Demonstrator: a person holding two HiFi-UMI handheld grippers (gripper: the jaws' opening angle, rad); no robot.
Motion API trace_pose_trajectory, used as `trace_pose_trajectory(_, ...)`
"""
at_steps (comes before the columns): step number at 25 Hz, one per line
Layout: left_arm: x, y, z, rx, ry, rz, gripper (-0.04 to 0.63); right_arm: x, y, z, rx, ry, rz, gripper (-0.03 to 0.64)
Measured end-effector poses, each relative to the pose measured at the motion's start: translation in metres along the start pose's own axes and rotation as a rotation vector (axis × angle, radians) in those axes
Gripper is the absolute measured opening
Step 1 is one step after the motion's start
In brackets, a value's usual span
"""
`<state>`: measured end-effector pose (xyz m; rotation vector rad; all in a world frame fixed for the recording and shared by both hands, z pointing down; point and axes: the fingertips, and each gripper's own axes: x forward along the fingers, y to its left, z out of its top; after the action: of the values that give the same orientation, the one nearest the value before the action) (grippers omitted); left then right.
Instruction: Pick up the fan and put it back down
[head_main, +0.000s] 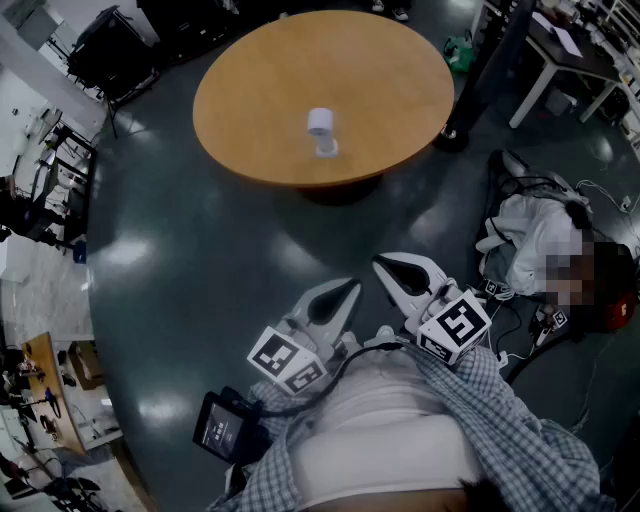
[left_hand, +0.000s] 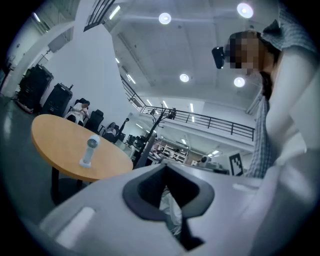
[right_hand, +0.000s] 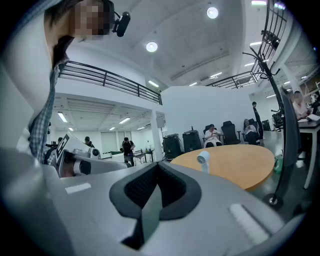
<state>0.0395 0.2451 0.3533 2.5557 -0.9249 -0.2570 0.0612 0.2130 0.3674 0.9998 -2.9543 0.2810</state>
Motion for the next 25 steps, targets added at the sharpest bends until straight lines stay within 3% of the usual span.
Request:
trace_pose_trajectory(18,0.007,-0.005,-0.006,0.004,0.007,0.024,-0.002,-0.009,-0.010,0.000,0.010,-0.020,-0.003,0.003)
trace_pose_trajectory(25,0.004,-0.012,-0.008,0.006,0.002,0.070,-0.002,-0.016,-0.016,0.001,0.019,-0.033,0.010,0.003)
